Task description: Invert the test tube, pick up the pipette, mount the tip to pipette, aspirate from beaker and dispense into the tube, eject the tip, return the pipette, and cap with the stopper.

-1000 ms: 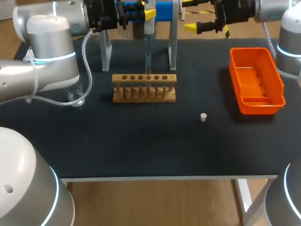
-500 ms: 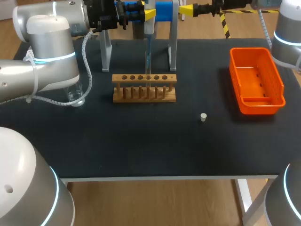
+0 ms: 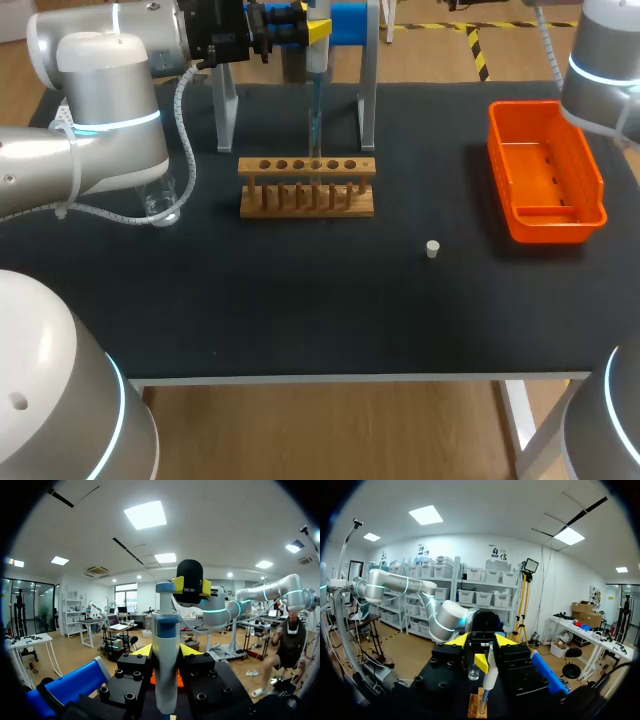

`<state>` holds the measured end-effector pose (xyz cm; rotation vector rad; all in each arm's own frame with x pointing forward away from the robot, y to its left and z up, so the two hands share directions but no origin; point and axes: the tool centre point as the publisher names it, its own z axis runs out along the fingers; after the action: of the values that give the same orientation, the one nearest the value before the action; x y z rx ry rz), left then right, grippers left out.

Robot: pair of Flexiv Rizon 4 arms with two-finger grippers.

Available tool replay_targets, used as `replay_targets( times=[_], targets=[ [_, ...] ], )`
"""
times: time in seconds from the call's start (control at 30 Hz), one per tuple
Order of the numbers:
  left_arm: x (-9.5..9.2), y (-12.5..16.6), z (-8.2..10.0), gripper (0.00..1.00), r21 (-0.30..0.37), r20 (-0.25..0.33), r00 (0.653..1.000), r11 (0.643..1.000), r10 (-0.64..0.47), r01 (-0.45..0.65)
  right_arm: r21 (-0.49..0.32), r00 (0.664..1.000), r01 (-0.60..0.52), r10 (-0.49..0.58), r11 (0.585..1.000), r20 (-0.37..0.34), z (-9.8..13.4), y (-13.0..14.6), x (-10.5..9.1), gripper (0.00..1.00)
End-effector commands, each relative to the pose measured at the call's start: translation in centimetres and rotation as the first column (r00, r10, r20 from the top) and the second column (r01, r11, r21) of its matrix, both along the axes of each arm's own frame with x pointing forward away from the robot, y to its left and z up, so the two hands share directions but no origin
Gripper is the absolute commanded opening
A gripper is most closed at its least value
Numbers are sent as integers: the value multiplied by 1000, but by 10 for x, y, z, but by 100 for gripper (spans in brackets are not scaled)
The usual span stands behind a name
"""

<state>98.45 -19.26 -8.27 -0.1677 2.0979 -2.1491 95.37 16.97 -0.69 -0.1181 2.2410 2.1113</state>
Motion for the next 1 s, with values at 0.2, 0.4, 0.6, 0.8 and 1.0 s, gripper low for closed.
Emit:
replay_targets(
  times=[0.2,0.4,0.6,0.8,1.0],
  targets=[
    [-1,0,0,0,-1,1,1000,1000,2,-2,14,999,-13,13,1000,-30,11,25,3,0],
    [-1,0,0,0,-1,1,1000,1000,2,-2,17,999,-15,16,1000,-46,11,32,3,0],
    [-1,0,0,0,-1,1,1000,1000,2,-2,18,998,-9,10,1000,-59,9,39,6,0],
    [-1,0,0,0,-1,1,1000,1000,2,-2,28,997,-12,14,1000,-79,6,48,9,0],
    [-1,0,0,0,-1,1,1000,1000,2,-2,32,996,-9,12,999,-92,5,54,13,0]
  ],
)
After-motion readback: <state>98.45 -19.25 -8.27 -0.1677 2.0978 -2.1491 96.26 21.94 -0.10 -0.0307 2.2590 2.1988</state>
